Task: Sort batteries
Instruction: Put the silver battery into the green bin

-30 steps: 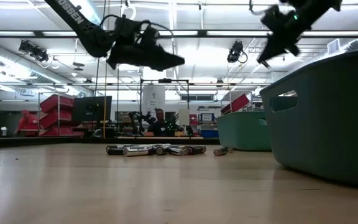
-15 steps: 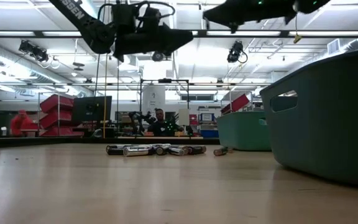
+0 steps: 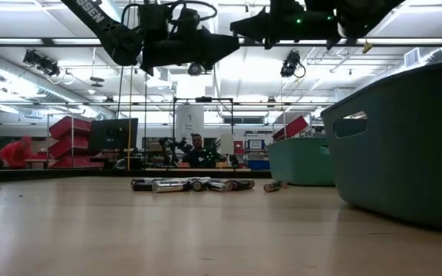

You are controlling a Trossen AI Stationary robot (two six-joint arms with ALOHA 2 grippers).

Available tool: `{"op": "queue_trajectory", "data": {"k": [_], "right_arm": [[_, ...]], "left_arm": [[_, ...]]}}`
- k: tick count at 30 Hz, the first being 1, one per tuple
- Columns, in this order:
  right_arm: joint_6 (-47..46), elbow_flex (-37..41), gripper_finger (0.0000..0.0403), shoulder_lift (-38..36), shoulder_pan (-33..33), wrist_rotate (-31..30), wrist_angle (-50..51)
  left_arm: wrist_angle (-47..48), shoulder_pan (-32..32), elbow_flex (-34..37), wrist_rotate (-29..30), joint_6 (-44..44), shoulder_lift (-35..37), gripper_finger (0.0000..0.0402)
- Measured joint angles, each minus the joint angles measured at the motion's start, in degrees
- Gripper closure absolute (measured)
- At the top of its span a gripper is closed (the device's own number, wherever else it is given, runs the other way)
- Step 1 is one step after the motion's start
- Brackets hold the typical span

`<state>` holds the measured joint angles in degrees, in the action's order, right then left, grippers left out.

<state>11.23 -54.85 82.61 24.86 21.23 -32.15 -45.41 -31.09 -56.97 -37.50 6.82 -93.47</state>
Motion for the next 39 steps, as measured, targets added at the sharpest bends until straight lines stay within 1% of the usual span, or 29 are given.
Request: {"op": "queue_trajectory", "data": {"k": [5,8,11,15,16,17,21,27,30,34,36,39], "right_arm": [[0.14,0.00,0.0387,0.90,0.11,0.99,-0.85],[0.13,0.00,0.0383,0.77,0.11,1.01,-0.68],[0.05,0.00,0.0375,0.77,0.16,0.95,-0.69],[-0.27,0.00,0.0365,0.77,0.52,0.76,-0.48],[-0.50,0.00,0.0363,0.77,0.62,0.77,-0.45],[-0.83,0.00,0.0362,0.77,0.75,0.79,-0.47],[-0.96,0.00,0.0360,0.77,0.87,0.89,-0.39],[-1.36,0.00,0.0352,-0.50,0.87,-0.74,1.23],[-1.98,0.00,0.0339,-2.55,0.92,-3.41,4.41],[-0.71,0.00,0.0322,-6.18,0.81,-9.54,11.25],[-1.07,0.00,0.0316,-8.84,0.89,-14.92,16.96],[-5.78,-0.08,0.0315,-12.93,1.80,-27.10,29.57]], "left_arm": [[-0.36,0.00,0.00,0.03,0.16,0.00,0.0225],[-0.33,0.00,0.00,1.49,0.05,-0.01,0.0239],[-0.02,0.00,0.00,2.44,0.22,-0.01,0.0279],[0.10,0.04,0.00,2.44,0.44,-0.01,0.0363],[0.09,0.01,0.00,2.51,0.43,-0.01,0.0378],[0.12,0.00,0.00,2.59,0.42,-0.01,0.0385],[0.13,0.00,0.00,2.93,0.42,-0.01,0.0378],[0.52,-0.37,0.00,3.92,0.39,-0.01,0.0382],[1.98,-1.24,0.00,5.46,0.36,-0.01,0.0383],[3.71,-2.72,0.00,6.28,-0.02,-0.03,0.0383],[5.28,-3.23,0.00,6.25,-0.03,-0.03,0.0384],[7.03,-3.98,0.00,6.12,-0.04,-0.03,0.0384]]}}
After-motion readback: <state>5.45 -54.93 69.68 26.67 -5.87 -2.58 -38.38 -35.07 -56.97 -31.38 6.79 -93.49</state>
